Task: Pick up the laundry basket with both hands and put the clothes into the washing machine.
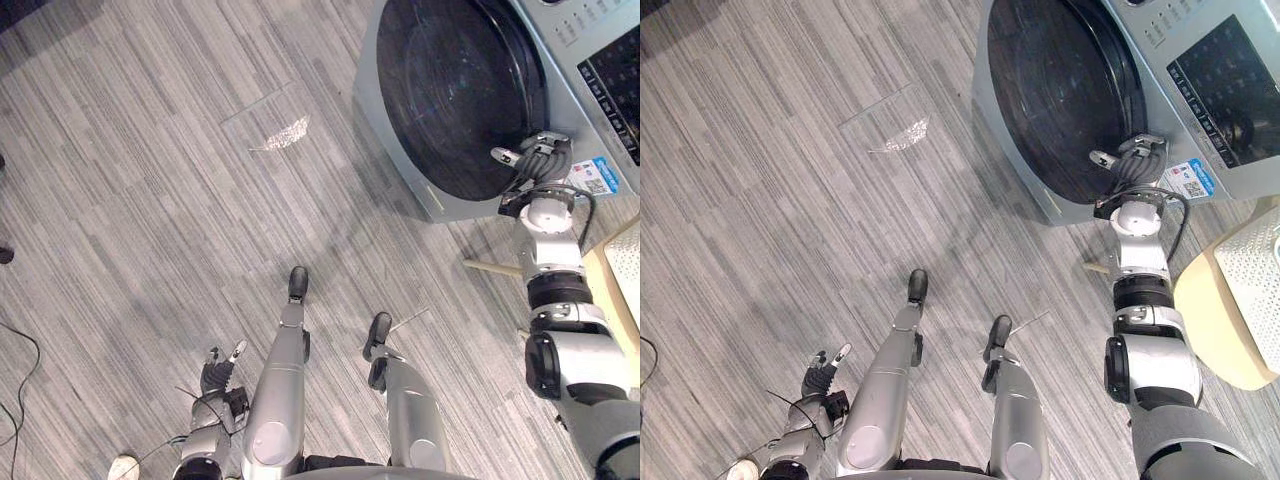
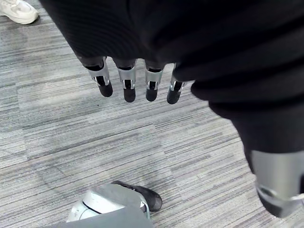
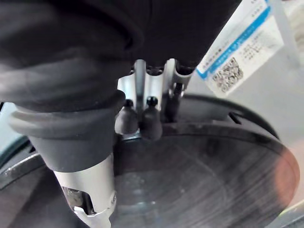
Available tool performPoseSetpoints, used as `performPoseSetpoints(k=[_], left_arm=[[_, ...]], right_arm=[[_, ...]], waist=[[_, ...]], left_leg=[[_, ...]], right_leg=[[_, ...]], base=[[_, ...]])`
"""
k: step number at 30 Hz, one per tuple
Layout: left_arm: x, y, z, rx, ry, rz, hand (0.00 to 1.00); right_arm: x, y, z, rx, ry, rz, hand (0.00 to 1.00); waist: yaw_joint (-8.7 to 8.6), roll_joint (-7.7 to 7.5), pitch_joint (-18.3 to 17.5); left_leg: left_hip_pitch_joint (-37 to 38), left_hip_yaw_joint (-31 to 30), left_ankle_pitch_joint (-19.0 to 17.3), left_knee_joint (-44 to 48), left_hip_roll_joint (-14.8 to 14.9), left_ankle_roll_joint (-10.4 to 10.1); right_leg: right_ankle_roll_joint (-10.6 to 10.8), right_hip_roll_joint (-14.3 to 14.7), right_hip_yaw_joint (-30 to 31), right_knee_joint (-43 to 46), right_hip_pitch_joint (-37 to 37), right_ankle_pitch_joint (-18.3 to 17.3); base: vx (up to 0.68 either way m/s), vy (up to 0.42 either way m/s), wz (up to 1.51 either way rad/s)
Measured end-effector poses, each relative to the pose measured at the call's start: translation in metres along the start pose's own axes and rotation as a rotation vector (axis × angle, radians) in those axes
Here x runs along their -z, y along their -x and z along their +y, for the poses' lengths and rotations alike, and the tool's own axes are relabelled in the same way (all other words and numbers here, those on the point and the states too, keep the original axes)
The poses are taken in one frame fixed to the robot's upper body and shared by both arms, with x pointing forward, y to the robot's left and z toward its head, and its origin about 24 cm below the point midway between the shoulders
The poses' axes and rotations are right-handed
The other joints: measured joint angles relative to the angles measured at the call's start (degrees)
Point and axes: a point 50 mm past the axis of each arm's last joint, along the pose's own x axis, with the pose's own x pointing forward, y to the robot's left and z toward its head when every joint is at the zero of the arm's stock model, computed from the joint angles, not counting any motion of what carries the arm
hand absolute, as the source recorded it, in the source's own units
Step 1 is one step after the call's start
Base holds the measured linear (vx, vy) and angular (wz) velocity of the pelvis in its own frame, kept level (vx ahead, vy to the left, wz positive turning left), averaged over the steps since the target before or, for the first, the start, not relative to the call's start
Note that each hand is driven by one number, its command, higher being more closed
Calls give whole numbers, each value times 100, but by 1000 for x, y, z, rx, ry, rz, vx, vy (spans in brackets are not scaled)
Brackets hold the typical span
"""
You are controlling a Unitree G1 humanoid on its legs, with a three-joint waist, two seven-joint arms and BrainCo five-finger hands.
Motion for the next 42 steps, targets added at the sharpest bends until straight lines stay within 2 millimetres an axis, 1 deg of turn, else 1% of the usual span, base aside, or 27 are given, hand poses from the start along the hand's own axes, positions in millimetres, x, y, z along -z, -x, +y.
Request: performPoseSetpoints(k=[2,4,6,8,11,12,13,14,16,17,20,23,25,26,27,29,31,32,33,35,36,37,38,39,40,41,42], left_arm=[[1,-2,0,-3,-5,15,0],[1,-4,0,-5,-5,23,0],[4,-4,2,-12,-7,36,0],[6,-4,5,-19,-15,49,0],[6,-4,6,-22,-22,55,0],[6,-4,7,-24,-21,55,0],[6,-5,7,-24,-22,57,0],[6,-5,7,-24,-22,57,0],[7,-4,7,-30,-26,67,0],[9,-4,8,-35,-23,74,0],[13,-3,14,-53,-41,89,0],[13,-4,21,-64,-100,94,0],[11,-5,24,-65,-145,87,0],[8,-6,27,-65,-165,77,0],[7,-6,25,-57,-175,71,0],[-11,-11,16,-13,-235,0,0],[-29,-16,6,16,-263,-56,0],[-59,-25,-4,35,-290,-141,0],[-73,-28,-8,38,-297,-176,0],[-135,-40,-14,13,-315,-300,0],[-150,-43,-11,-7,-319,-325,0],[-182,-46,-3,-50,-321,-375,0],[-189,-46,0,-62,-321,-385,0],[-230,-45,11,-104,-281,-449,0],[-259,-40,17,-119,-225,-502,0],[-275,-36,18,-114,-186,-530,0],[-303,-27,12,-77,-102,-590,0]], right_arm=[[10,12,13,-64,-19,3,0],[22,28,31,-153,44,6,0],[37,55,53,-285,62,16,0],[54,93,85,-443,28,47,0],[53,157,151,-835,-83,75,0],[54,178,167,-949,-110,96,0],[54,198,180,-1046,-131,112,0],[54,210,187,-1102,-145,126,0],[55,248,204,-1248,-206,180,0],[54,252,205,-1267,-216,184,0],[45,251,201,-1255,-281,163,0],[50,230,177,-1129,-332,172,0],[67,224,154,-1031,-337,223,0],[79,223,141,-980,-333,263,0],[86,224,134,-954,-329,288,0],[113,230,105,-865,-287,378,0],[130,234,84,-811,-228,432,0],[145,236,68,-764,-177,480,0],[150,237,62,-742,-164,503,0],[165,240,41,-662,-144,572,0],[167,240,38,-652,-142,579,0],[169,242,32,-636,-139,589,0],[169,242,30,-632,-140,589,0],[171,243,21,-605,-147,602,0],[173,244,15,-587,-156,612,0],[173,246,11,-574,-160,613,0],[170,250,4,-550,-180,612,0]], waist=[[2,1,-1],[9,1,-2],[1,0,-2],[0,-8,-7],[54,-8,-8],[65,-7,-8],[111,-15,-13],[164,-18,-15],[246,-36,-25],[244,-49,-33],[215,-192,-118],[161,-395,-258],[104,-546,-413],[10,-604,-487],[-35,-624,-543],[-166,-637,-756],[-245,-637,-845],[-358,-638,-849],[-423,-638,-849],[-594,-664,-849],[-646,-679,-844],[-771,-731,-837],[-791,-743,-828],[-953,-817,-774],[-1055,-887,-716],[-1081,-896,-685],[-1084,-900,-607]], left_leg=[[84,-45,28,-45,61,-35],[163,-114,66,-119,89,-112],[245,-216,117,-212,174,-185],[386,-310,157,-259,257,-235],[584,-549,195,-377,323,-288],[603,-626,221,-404,330,-330],[608,-693,221,-406,328,-332],[615,-730,223,-405,323,-336],[668,-855,224,-403,270,-335],[688,-886,224,-401,270,-335],[762,-902,222,-386,200,-333],[864,-825,191,-396,185,-329],[938,-728,173,-430,190,-330],[1012,-654,174,-492,195,-328],[1042,-615,176,-528,198,-328],[1069,-484,177,-571,211,-327],[1103,-335,178,-598,265,-325],[1117,-211,181,-597,280,-324],[1112,-160,191,-597,283,-324],[1102,177,220,-595,383,-309],[1100,260,221,-593,404,-307],[1083,466,215,-568,466,-295],[1074,510,211,-551,478,-289],[940,712,148,-348,568,-210],[773,837,45,-119,646,-177],[652,856,-18,29,687,-192],[394,912,-144,337,797,-189]], right_leg=[[-45,67,-8,35,54,-33],[-95,143,-42,33,109,-65],[-150,235,-139,15,196,-99],[-231,331,-238,0,361,-155],[-323,440,-377,-1,559,-260],[-337,455,-461,-9,614,-286],[-330,464,-521,-4,655,-320],[-322,466,-560,1,689,-334],[-312,447,-657,-22,836,-358],[-312,441,-661,-27,877,-358],[-293,381,-655,-64,999,-368],[-280,360,-579,-80,1022,-366],[-249,372,-486,-122,1042,-356],[-228,375,-439,-179,1083,-343],[-233,374,-403,-197,1085,-336],[-173,372,-260,-286,1054,-253],[-138,375,-123,-353,1029,-154],[-131,393,18,-399,980,-72],[-110,400,59,-426,959,-34],[-154,467,366,-500,785,173],[-148,483,457,-539,748,231],[-146,530,651,-595,682,343],[-145,540,694,-617,666,374],[-134,605,911,-673,542,513],[-127,658,1051,-681,409,586],[-109,685,1088,-697,335,623],[-127,747,1136,-745,202,711]], base=[[-14,-64,-2],[-7,-73,3],[15,-80,12],[38,-116,15],[34,-124,20],[54,-89,34],[56,-64,31],[87,-64,31],[103,-34,36],[87,-5,35],[22,38,10],[-92,54,-6],[-83,37,-17],[-44,32,-24],[-32,33,-22],[-9,37,-30],[1,25,-45],[-13,23,-50],[-33,35,-62],[-35,6,-74],[-36,-15,-90],[-18,-7,-64],[-31,-15,-86],[-60,-23,-77],[-80,-23,-80],[-97,-23,-59],[-77,-15,-51]])
